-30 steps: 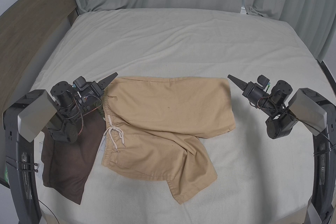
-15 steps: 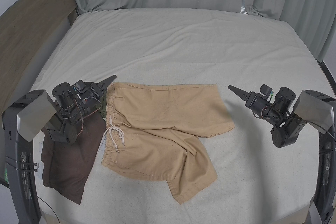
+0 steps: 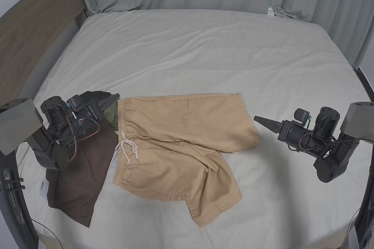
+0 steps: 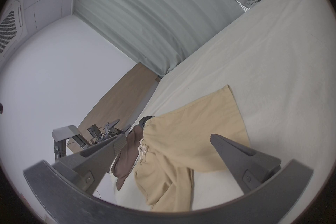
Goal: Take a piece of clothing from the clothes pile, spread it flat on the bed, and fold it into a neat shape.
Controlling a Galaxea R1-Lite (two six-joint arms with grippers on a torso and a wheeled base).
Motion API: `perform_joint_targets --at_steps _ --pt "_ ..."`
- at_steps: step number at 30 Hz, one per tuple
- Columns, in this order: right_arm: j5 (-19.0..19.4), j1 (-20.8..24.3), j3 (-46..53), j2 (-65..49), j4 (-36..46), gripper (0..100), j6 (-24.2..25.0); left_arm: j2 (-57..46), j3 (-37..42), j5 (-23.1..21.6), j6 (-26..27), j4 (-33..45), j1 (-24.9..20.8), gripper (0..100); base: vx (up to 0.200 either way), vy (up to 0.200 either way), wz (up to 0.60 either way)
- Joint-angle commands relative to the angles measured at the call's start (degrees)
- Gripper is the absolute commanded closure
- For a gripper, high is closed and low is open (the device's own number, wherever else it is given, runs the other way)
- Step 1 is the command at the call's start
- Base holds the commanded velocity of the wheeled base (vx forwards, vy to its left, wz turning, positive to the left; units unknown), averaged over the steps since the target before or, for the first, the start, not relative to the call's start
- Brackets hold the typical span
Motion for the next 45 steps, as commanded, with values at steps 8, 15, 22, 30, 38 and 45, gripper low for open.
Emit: perform_joint_targets --at_steps 8,15,22,30,38,45 --pt "-2.56 5.86 16.23 -5.93 -0.03 0 -2.19 -14.09 20.43 -10.68 3.24 -7.77 0.57 0 0.0 0.0 0.0" --pt "-2.3 6.48 22.21 -5.32 0.05 0 -5.97 -13.83 23.77 -11.39 10.71 -7.77 -0.84 0 0.0 0.0 0.0" --pt "-2.3 7.01 24.58 -2.07 0.05 0 -7.28 -12.51 26.23 -11.47 20.03 -7.77 -1.54 0 0.0 0.0 0.0" --pt "-2.39 8.32 24.4 3.82 -0.03 0 -7.2 -9.7 26.41 -11.39 24.86 -7.77 -1.8 0 0.0 0.0 0.0" --pt "-2.39 9.64 23.88 6.9 -0.03 0 -6.76 -9.7 26.41 -11.56 24.95 -7.77 -2.07 0 0.0 0.0 0.0" --pt "-2.39 11.31 22.65 9.53 -0.03 0 -6.58 -9.61 26.41 -11.56 24.95 -7.77 -2.07 0 0.0 0.0 0.0"
